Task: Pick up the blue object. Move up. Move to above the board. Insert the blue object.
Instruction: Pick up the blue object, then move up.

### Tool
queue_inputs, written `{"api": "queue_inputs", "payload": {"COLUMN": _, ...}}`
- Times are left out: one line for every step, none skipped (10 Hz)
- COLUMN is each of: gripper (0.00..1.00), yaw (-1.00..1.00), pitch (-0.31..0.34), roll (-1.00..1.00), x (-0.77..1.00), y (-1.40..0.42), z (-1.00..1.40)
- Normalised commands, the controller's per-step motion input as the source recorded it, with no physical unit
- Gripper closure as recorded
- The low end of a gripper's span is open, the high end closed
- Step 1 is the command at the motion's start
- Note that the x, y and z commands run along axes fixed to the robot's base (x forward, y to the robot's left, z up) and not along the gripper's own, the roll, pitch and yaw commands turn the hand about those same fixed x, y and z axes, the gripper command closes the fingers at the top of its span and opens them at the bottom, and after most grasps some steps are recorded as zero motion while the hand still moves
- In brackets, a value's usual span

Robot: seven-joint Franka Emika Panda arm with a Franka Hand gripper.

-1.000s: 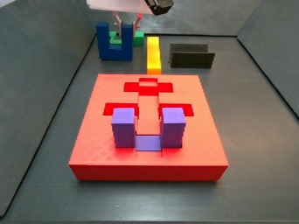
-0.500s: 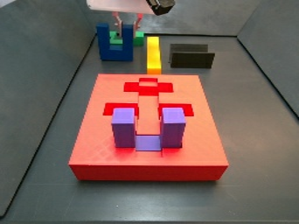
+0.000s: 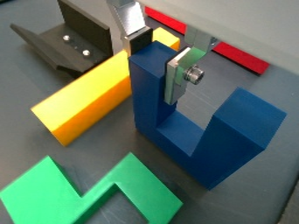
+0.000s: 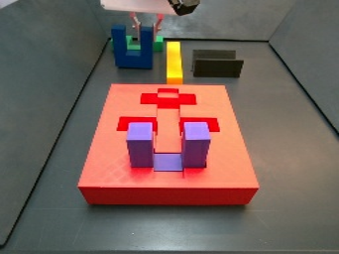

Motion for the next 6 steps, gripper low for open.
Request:
{"api": "queue_inputs", "payload": {"gripper": 1.0, "yaw": 0.0, "pitch": 0.0, "roll": 0.0, "x": 0.0, "y": 0.0, "z": 0.0}}
{"api": "queue_inputs", "payload": {"gripper": 1.0, "yaw": 0.0, "pitch": 0.0, "roll": 0.0, "x": 0.0, "y": 0.0, "z": 0.0}}
{"api": "queue_inputs", "payload": {"gripper": 1.0, "yaw": 0.0, "pitch": 0.0, "roll": 0.0, "x": 0.0, "y": 0.0, "z": 0.0}}
{"api": "queue_inputs", "payload": {"gripper": 1.0, "yaw": 0.0, "pitch": 0.0, "roll": 0.0, "x": 0.0, "y": 0.0, "z": 0.0}}
{"api": "queue_inputs", "payload": {"gripper": 1.0, "yaw": 0.0, "pitch": 0.0, "roll": 0.0, "x": 0.0, "y": 0.0, "z": 0.83}}
{"api": "queue_inputs", "payload": {"gripper": 1.0, "yaw": -0.02, "pitch": 0.026, "roll": 0.0, "x": 0.01, "y": 0.06, "z": 0.8}}
